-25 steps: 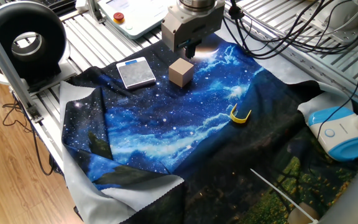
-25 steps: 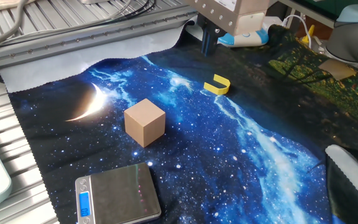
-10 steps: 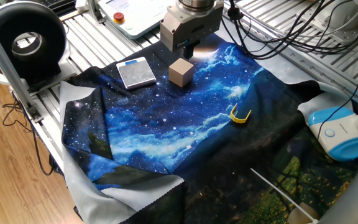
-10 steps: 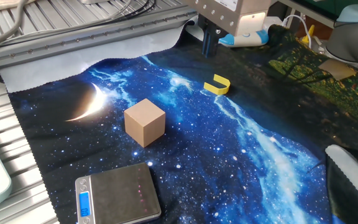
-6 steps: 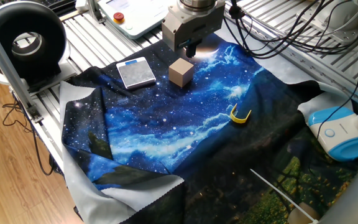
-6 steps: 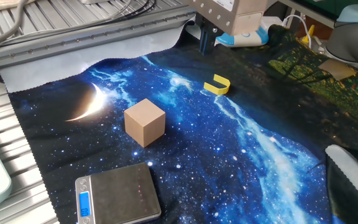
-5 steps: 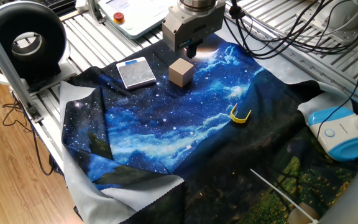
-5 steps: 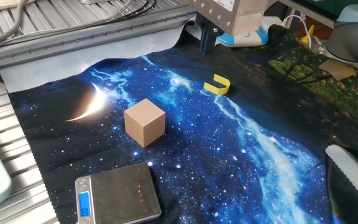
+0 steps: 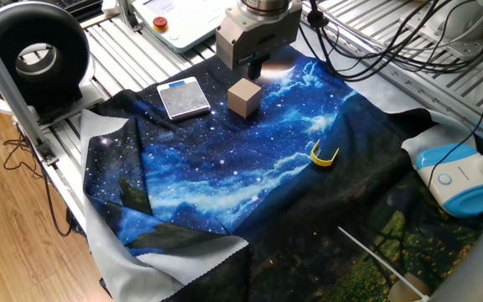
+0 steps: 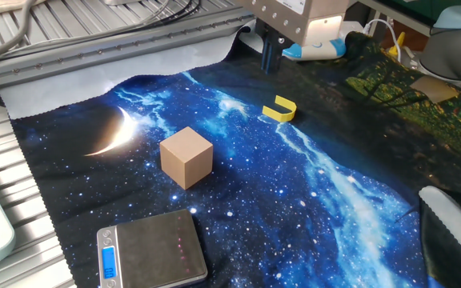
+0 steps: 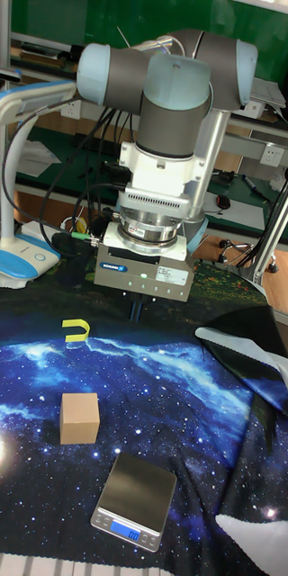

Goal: Place the block on the scale

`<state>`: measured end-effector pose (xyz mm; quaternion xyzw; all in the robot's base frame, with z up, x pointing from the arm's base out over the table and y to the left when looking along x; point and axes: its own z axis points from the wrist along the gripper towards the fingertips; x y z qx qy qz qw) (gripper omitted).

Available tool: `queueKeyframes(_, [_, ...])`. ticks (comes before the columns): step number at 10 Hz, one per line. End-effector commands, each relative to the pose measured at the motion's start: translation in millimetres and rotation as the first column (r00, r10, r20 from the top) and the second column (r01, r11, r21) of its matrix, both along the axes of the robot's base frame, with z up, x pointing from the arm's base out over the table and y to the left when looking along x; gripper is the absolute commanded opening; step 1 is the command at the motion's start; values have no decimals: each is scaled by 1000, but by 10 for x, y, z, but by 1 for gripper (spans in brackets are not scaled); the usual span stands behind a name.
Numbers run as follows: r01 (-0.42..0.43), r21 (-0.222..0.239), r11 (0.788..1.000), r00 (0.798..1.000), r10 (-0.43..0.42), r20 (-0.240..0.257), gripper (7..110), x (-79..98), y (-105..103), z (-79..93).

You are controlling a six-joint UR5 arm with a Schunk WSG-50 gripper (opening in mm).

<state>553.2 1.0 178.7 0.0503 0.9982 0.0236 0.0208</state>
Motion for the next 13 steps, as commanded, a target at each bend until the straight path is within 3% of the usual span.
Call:
queueKeyframes(1, [15,32,999,1000,-16,21,7,57,70,21])
queueKeyframes(5, [16,29,999,1000,-16,-3,7,-5,63,17])
queueKeyframes(7, [6,90,996,1000,-6,-3,7,-5,215,33])
queueKeyframes(9, [-75,169,983,997,74,10,7,235,327,-182])
queueKeyframes(10, [-93,147,985,996,92,14,22,338,243,-281])
queueKeyframes(11, [-91,99,991,996,92,-7,22,404,93,-402])
queueKeyframes(12, [-88,92,992,996,90,-20,22,490,-10,-534])
queueKeyframes(13, [-105,81,991,994,106,-13,7,594,-131,-606])
